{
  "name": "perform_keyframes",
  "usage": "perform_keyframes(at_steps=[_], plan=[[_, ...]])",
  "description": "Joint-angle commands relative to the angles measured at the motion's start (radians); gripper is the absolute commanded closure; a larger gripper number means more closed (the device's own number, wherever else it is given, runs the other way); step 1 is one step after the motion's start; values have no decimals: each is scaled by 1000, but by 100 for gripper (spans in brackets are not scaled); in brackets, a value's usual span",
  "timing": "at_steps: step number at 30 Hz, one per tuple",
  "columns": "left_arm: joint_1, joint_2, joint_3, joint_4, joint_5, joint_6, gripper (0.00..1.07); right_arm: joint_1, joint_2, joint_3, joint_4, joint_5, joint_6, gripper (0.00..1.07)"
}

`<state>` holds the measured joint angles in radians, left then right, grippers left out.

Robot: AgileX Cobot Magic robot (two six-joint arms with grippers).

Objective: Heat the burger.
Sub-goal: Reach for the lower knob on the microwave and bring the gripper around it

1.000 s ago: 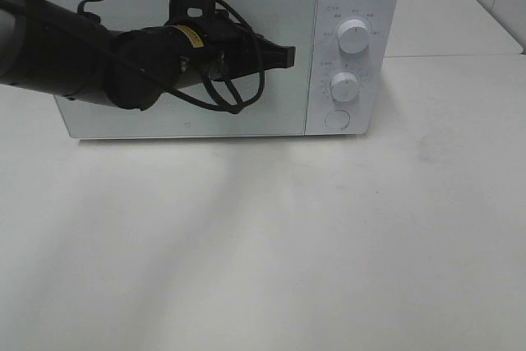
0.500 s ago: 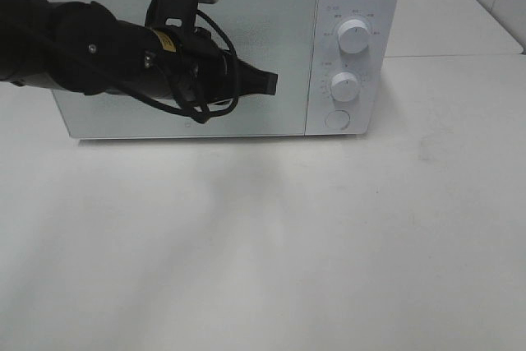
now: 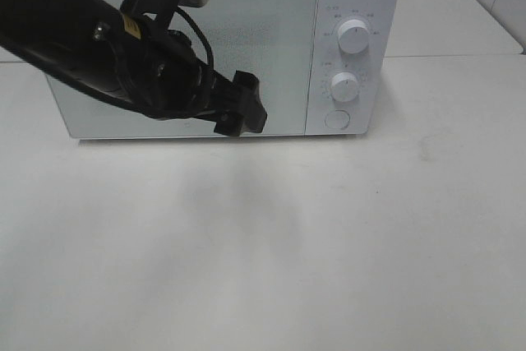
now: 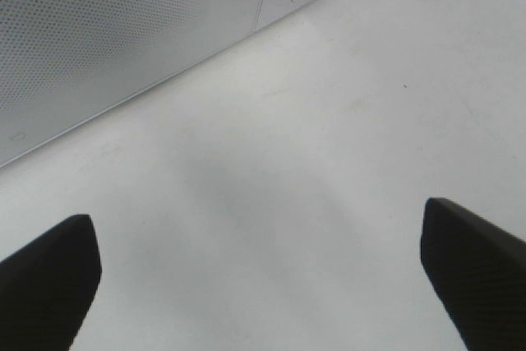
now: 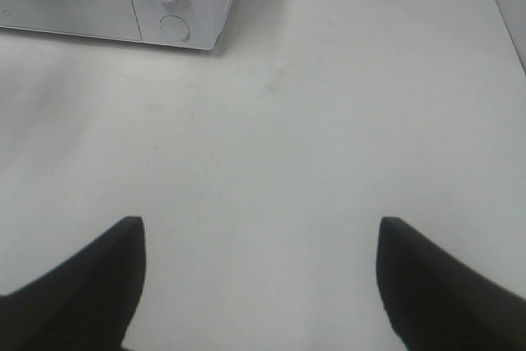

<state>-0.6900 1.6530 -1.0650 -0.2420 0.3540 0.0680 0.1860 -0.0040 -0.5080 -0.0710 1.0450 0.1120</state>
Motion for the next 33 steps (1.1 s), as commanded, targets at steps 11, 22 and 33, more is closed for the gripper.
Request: perform_keyframes(at_steps=[11,22,33], plan=[[36,-184,-3,135,379,-55,6,-8,-26,2,2,-9,-2,32],[328,-298,1,106,630,-68,6,-8,-26,2,2,-9,-1,32],[552,-473,143,126,717,-68,6,-8,-26,2,2,-9,-1,32]])
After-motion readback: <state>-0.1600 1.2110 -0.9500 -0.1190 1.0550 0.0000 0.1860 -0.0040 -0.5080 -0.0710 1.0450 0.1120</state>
